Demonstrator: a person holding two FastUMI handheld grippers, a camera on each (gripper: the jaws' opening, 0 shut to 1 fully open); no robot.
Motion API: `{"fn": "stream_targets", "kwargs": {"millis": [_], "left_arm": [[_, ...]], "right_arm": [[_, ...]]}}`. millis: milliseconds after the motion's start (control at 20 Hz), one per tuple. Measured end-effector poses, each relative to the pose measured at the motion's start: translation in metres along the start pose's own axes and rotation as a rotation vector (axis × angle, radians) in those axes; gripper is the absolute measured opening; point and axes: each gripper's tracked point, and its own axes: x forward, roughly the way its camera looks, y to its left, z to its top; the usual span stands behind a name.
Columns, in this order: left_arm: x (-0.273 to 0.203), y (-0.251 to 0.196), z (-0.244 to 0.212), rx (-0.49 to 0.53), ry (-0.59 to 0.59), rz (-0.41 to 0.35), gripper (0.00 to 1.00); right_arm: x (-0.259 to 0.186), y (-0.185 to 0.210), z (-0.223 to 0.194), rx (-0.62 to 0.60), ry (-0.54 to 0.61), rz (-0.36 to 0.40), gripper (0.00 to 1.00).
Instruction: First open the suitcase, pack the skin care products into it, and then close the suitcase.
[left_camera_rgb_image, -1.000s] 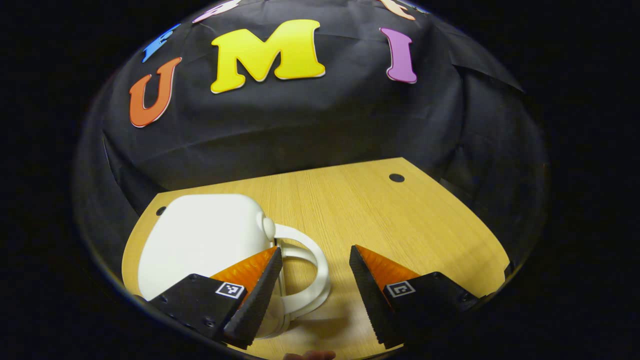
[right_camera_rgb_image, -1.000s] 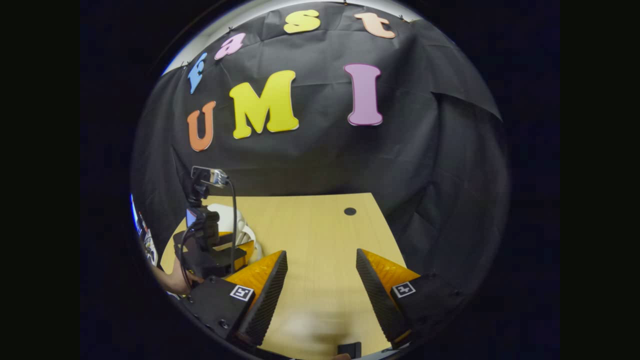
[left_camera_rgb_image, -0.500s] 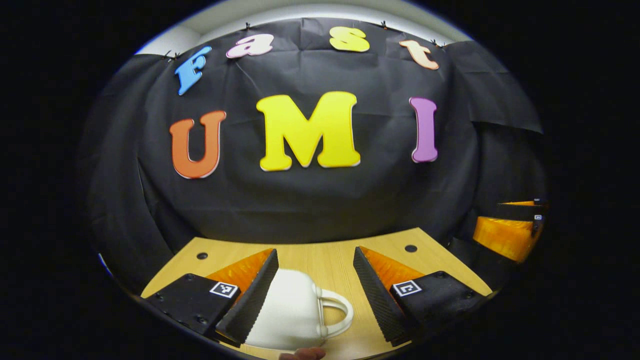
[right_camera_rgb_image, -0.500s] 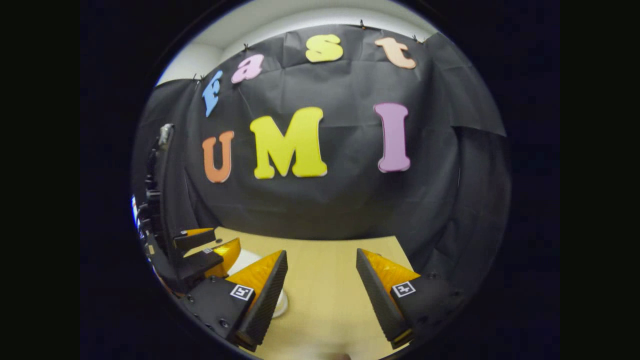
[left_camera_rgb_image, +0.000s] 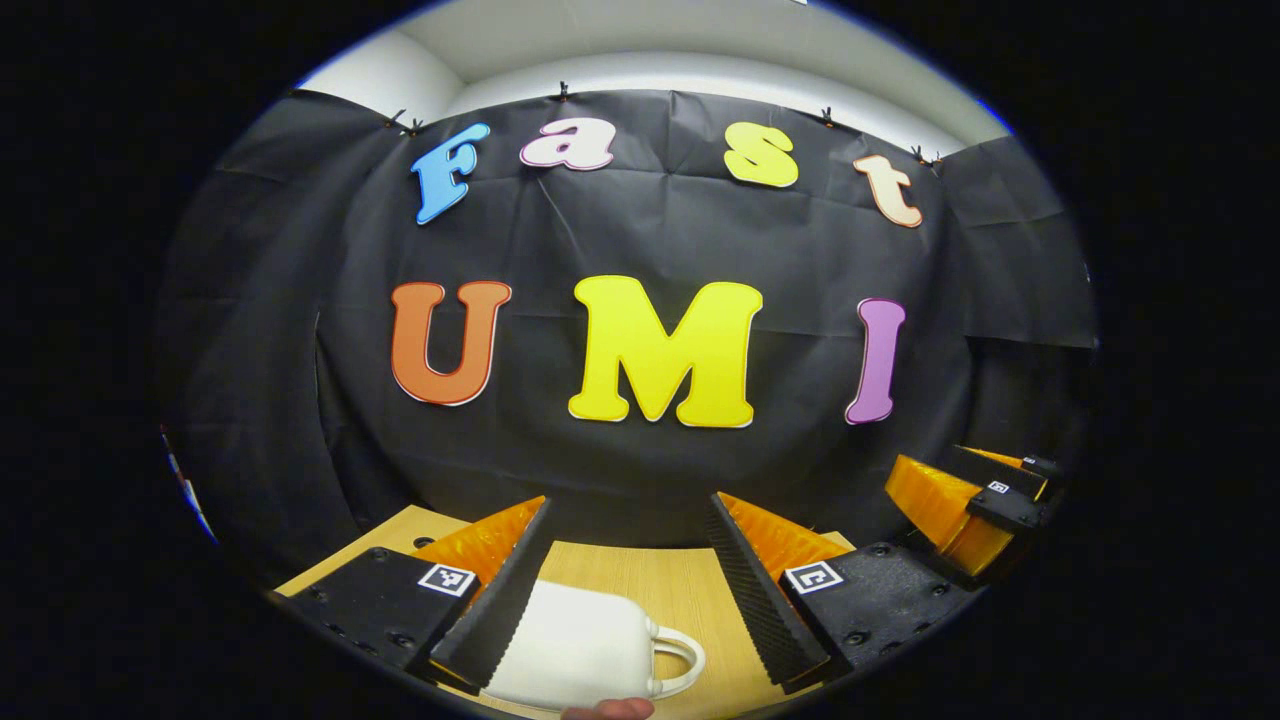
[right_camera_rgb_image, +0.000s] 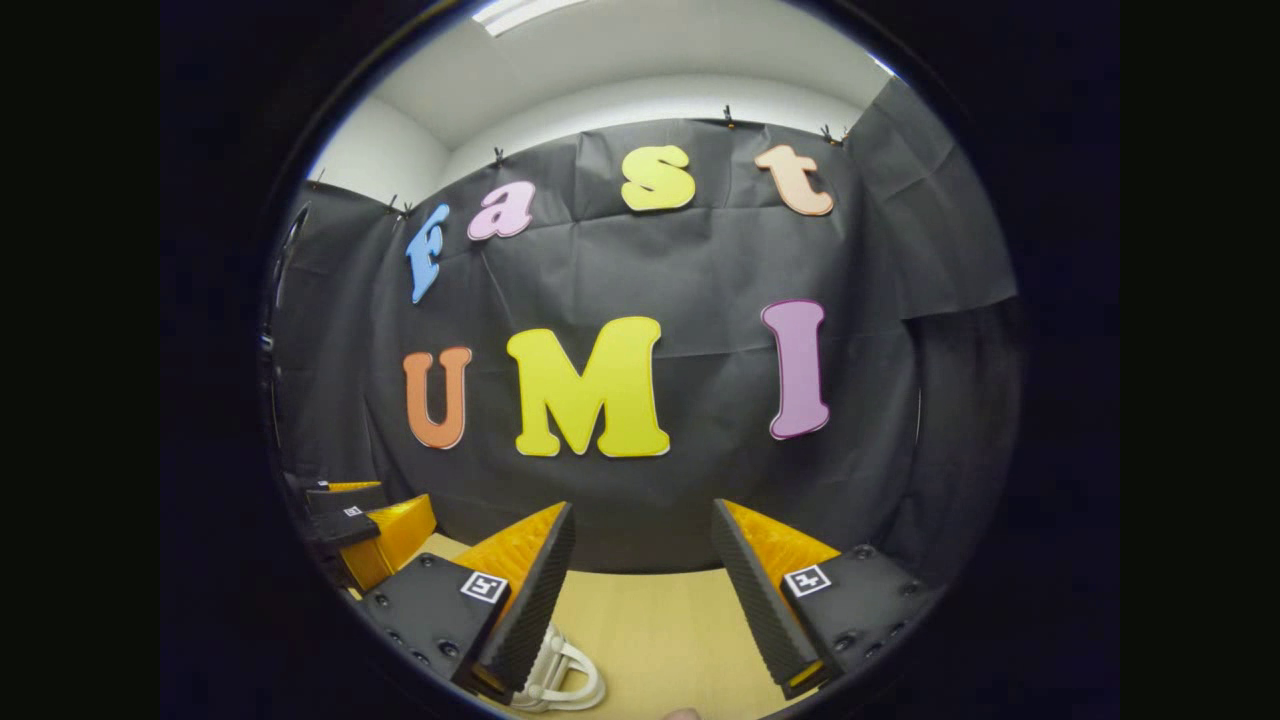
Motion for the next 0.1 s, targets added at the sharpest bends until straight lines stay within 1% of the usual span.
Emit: {"fn": "stream_targets", "kwargs": {"millis": [100], "left_arm": [[-0.0036, 0.0049, 0.006, 0.002, -0.02, 0.005, 0.96]], "right_arm": [[-0.0021, 0.0049, -0.0017, -0.016, -0.012, 0.003, 0.81]]}}
